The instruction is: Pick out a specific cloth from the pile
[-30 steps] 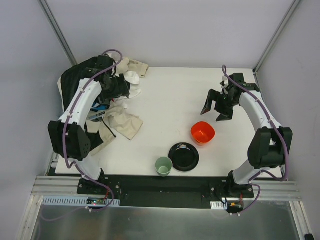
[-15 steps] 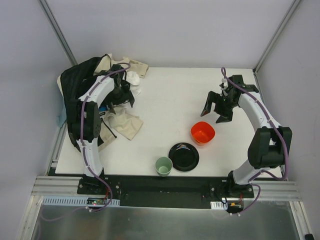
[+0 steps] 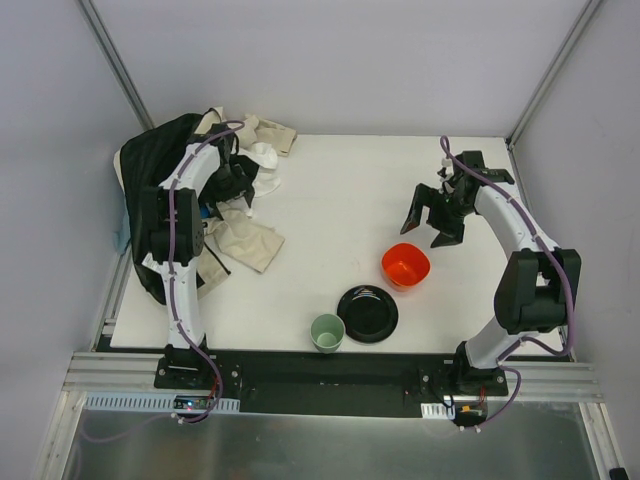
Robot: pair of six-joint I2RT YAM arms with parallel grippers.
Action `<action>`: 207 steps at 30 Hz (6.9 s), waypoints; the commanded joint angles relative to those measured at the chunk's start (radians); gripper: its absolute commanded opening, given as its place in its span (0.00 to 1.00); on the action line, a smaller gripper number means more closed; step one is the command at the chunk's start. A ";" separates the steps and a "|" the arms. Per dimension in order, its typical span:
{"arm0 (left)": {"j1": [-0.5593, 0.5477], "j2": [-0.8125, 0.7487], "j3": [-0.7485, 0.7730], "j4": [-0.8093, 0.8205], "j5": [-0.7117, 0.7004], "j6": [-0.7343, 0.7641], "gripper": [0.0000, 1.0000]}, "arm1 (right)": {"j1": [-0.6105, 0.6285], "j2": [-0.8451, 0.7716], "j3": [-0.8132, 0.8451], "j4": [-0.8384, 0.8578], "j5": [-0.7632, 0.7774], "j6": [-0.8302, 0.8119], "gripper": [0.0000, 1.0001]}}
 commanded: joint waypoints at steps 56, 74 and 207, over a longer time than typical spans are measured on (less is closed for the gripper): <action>0.388 -0.396 0.195 0.120 -0.042 0.111 0.00 | 0.134 0.125 0.318 -0.065 -0.042 0.007 0.96; 0.509 -0.230 -0.028 0.091 0.024 0.167 0.04 | 0.366 0.344 0.683 -0.141 -0.037 0.083 0.96; 0.218 -0.326 0.395 0.319 0.503 -0.177 0.99 | 0.285 0.177 0.366 -0.126 -0.010 -0.015 0.96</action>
